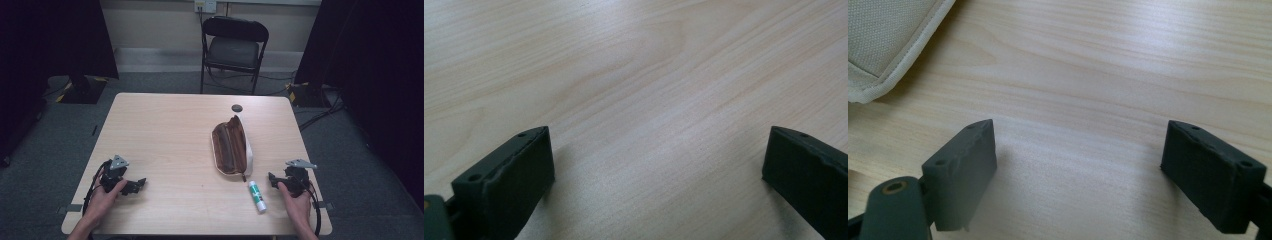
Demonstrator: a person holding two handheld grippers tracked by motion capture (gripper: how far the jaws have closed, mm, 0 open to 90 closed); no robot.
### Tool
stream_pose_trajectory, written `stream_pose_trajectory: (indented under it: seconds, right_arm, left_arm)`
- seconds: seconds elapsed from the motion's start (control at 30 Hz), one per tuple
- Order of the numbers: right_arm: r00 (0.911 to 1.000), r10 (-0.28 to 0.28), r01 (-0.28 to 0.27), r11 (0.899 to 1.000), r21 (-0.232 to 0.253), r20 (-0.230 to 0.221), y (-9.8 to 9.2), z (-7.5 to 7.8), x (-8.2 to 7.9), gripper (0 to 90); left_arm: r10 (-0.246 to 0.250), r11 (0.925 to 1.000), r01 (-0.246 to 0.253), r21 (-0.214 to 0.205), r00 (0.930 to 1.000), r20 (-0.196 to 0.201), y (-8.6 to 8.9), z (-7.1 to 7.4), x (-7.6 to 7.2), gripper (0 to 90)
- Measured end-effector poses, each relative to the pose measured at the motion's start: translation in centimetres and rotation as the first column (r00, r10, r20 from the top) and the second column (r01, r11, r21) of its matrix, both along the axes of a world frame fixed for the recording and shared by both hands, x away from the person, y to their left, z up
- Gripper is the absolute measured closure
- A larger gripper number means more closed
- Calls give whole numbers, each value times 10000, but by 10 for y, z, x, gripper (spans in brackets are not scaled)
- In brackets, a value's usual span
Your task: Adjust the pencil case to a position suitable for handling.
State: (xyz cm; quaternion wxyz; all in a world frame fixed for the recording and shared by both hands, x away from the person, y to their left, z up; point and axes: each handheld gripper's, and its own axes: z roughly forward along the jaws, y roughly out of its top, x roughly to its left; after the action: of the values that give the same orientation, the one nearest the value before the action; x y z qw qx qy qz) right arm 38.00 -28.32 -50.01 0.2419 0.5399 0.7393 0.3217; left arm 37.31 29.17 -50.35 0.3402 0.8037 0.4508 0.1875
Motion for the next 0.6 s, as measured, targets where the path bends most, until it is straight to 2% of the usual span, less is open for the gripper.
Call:
stream_pose_trajectory:
  seconds: [0.27, 0.43, 0.6]
  right_arm:
    - [10000, -34, 34, 10000, 2, -17, 0, 0, 0, 131]
    - [9993, -376, 376, 9993, -24, -18, 3, 0, -2, 129]
    - [9998, -175, 175, 9998, -36, -82, 3, 2, -2, 159]
  left_arm:
    - [-2, 10000, 2, 0, 10000, 2, 0, 0, 0, 0]
    - [-34, 10000, 34, 56, 10000, -7, 0, 0, 0, 0]
    - [-54, 9999, 54, 101, 10000, 15, 1, 0, -2, 3]
